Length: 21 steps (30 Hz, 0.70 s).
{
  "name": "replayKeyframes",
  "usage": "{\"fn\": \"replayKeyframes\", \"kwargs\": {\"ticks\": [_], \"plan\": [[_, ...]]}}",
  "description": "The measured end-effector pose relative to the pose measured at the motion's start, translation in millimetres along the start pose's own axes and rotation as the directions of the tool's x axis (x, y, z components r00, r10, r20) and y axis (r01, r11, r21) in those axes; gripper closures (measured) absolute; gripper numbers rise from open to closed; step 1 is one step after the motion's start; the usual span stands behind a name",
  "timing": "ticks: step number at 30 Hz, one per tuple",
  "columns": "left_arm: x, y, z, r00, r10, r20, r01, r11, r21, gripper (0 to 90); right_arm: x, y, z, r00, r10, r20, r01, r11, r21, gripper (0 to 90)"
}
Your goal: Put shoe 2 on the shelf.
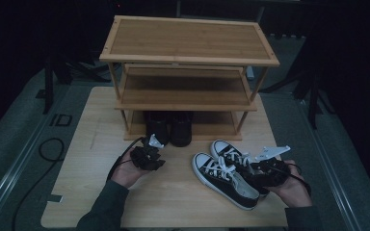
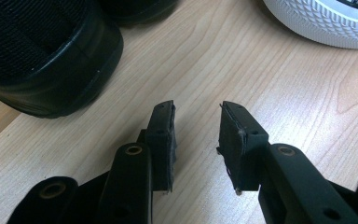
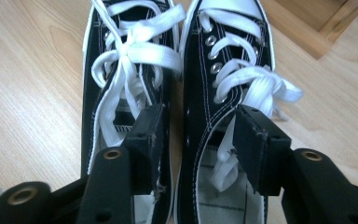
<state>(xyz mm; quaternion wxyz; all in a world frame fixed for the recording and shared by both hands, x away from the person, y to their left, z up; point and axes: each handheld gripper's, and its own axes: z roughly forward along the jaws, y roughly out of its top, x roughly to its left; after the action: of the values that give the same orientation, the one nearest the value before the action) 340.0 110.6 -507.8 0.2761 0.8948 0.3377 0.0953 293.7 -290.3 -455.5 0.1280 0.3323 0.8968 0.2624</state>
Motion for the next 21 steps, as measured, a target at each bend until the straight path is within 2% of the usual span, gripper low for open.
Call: {"fn": "replayKeyframes", "kwargs": {"ticks": [8,17,21], "plan": [[-2.0,-2.6,-0.8,1.0000,0.006,-0.001,-0.006,1.0000,0.004,65.6,3.5,-4.5,6.0,0.9998,0.012,-0.015,-0.012,0.9997,0.021,46.6],[-2.1,-8.1,-4.1,1.0000,-0.004,0.000,0.004,1.0000,0.005,65.0,5.6,-0.6,19.9,0.9997,0.009,-0.023,-0.007,0.9988,0.049,45.9],[-2.5,-9.5,-4.4,1.0000,-0.004,0.005,0.004,1.0000,0.007,64.7,5.4,2.0,26.4,0.9997,0.013,-0.023,-0.011,0.9976,0.068,48.9]]}}
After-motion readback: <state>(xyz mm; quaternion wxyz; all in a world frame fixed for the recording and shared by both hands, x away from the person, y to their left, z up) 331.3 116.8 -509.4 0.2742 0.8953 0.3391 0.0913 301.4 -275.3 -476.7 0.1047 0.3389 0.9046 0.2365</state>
